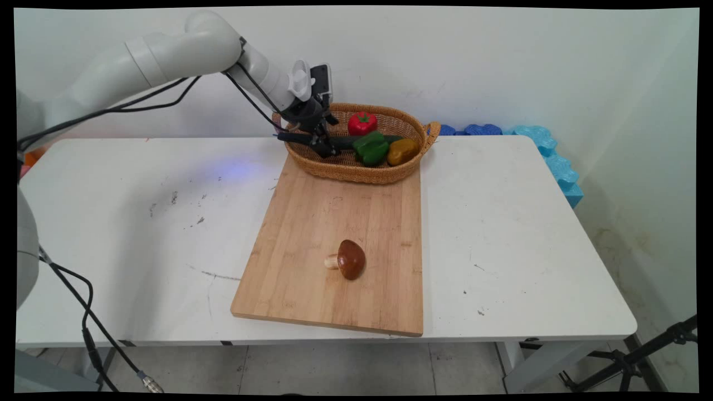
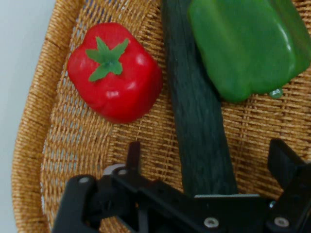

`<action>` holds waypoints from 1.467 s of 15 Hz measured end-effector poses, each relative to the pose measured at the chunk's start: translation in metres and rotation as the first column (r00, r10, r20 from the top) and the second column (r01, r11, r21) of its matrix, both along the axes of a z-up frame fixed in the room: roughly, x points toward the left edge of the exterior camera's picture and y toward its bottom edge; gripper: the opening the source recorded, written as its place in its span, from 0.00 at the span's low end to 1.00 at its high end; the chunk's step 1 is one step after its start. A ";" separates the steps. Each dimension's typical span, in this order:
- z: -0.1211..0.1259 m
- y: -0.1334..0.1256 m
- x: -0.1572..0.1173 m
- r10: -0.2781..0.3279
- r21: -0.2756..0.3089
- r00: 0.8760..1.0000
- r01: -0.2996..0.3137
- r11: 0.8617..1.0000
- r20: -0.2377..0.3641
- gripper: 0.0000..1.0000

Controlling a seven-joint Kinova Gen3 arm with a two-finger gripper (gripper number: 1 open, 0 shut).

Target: Pick up the cucumber from the vegetable basket, then place the picked object on the cutting board

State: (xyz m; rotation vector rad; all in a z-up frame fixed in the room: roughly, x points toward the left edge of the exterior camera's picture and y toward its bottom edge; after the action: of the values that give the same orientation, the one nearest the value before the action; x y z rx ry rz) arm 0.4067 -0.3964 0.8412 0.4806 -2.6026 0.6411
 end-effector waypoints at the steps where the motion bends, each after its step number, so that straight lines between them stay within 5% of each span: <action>1: -0.002 -0.001 -0.001 -0.004 -0.001 1.000 0.004 1.000 0.004 1.00; 2: -0.005 -0.003 -0.003 -0.008 -0.003 1.000 0.008 1.000 0.009 0.00; 10: -0.008 -0.003 -0.008 -0.028 -0.019 0.999 0.029 0.999 0.029 0.00; 22: 0.044 0.012 -0.004 -0.009 -0.093 1.000 0.009 0.996 0.000 0.00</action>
State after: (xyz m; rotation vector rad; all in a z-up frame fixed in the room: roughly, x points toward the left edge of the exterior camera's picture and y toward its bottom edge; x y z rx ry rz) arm 0.4024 -0.3847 0.8853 0.4395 -2.5594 0.7553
